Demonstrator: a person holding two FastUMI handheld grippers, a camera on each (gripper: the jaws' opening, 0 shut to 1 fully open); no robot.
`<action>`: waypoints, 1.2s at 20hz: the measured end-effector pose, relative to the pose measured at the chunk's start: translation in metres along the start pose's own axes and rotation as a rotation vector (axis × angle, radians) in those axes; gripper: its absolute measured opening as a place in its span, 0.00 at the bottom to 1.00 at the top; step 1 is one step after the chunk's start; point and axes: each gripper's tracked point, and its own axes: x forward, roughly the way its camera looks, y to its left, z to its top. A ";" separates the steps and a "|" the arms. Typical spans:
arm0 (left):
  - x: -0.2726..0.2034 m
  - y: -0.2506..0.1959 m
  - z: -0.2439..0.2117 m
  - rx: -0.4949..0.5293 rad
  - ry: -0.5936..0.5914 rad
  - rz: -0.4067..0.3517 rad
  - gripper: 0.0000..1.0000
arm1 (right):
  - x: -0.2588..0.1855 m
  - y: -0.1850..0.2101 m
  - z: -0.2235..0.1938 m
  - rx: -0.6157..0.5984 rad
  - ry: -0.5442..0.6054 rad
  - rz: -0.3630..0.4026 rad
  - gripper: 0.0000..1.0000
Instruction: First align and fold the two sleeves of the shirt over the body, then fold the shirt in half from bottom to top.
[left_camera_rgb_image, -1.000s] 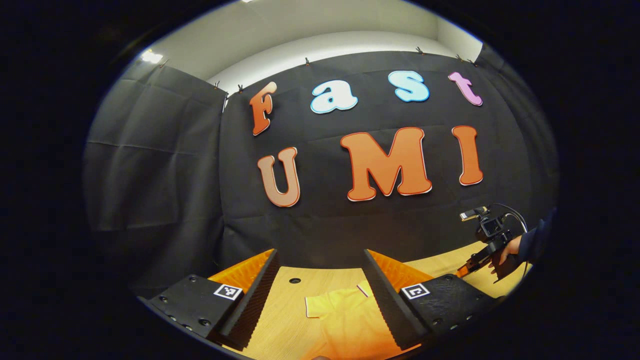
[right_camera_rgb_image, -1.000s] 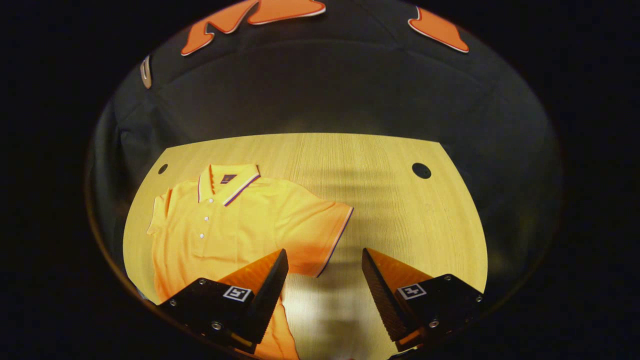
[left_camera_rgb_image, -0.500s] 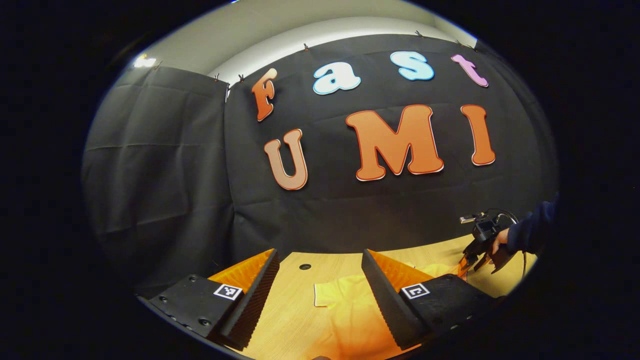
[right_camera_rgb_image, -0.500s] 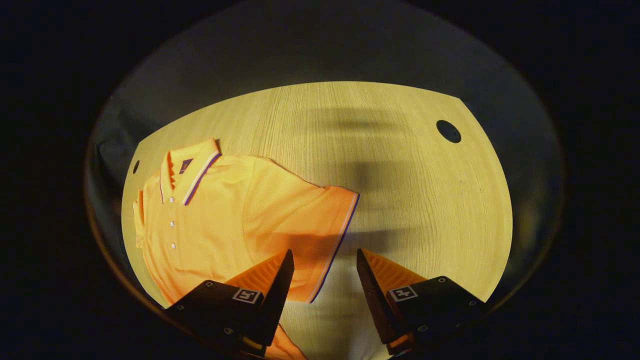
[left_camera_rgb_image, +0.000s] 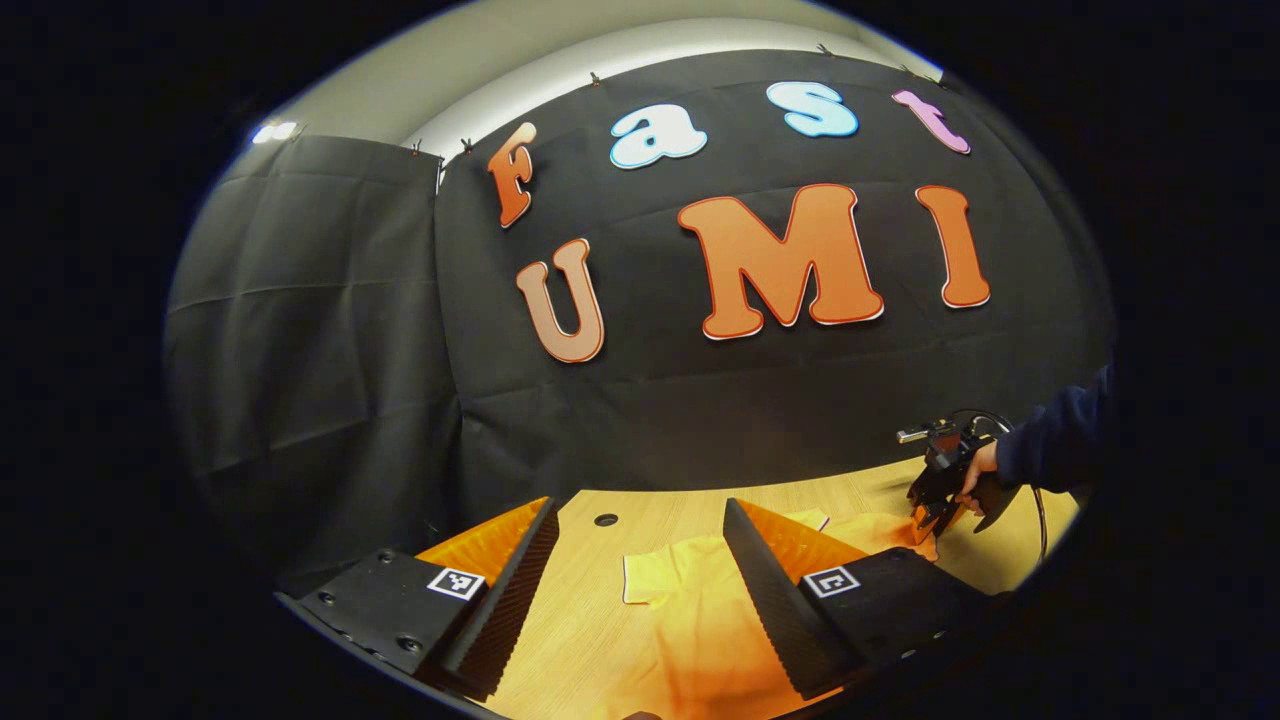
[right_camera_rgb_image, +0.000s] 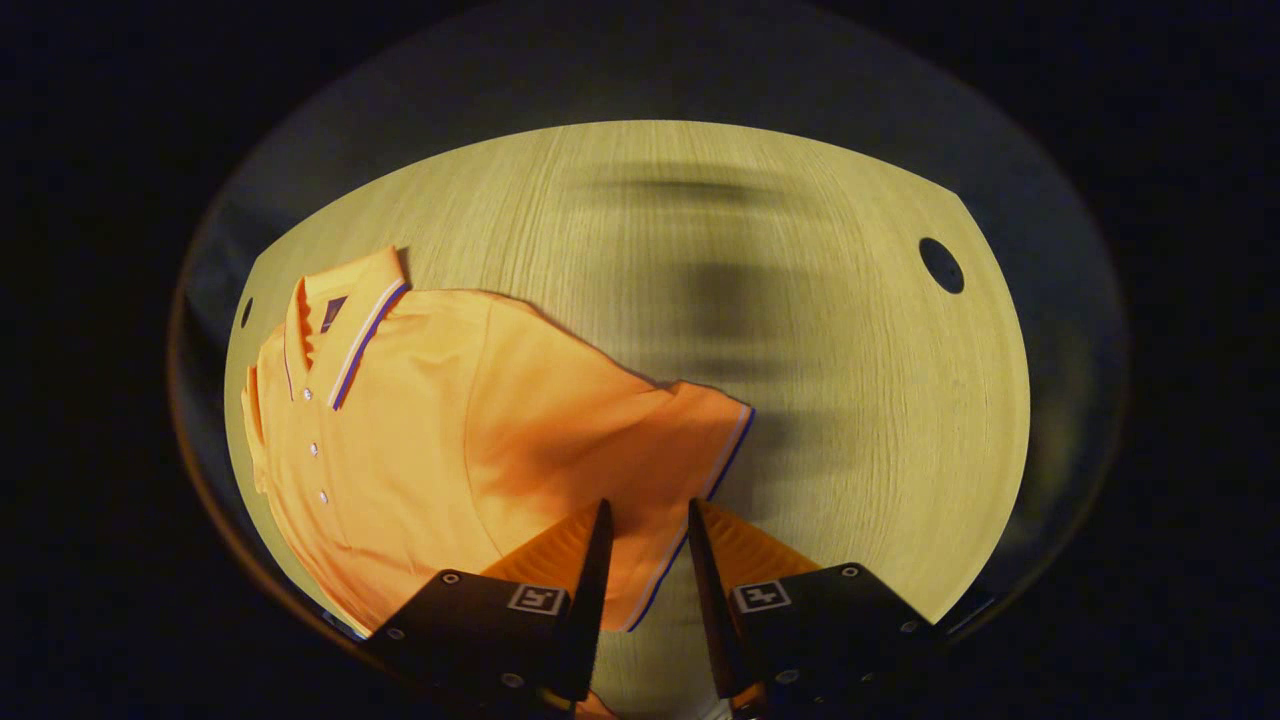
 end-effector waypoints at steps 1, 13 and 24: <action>0.000 -0.001 0.001 0.003 -0.001 0.002 0.99 | -0.001 0.002 0.002 -0.019 -0.013 0.000 0.29; -0.001 0.011 -0.012 -0.019 0.040 0.033 0.99 | -0.071 0.063 0.035 0.019 -0.136 0.213 0.08; 0.005 0.038 -0.035 -0.045 0.094 0.087 1.00 | -0.107 0.164 0.033 0.026 -0.117 0.451 0.34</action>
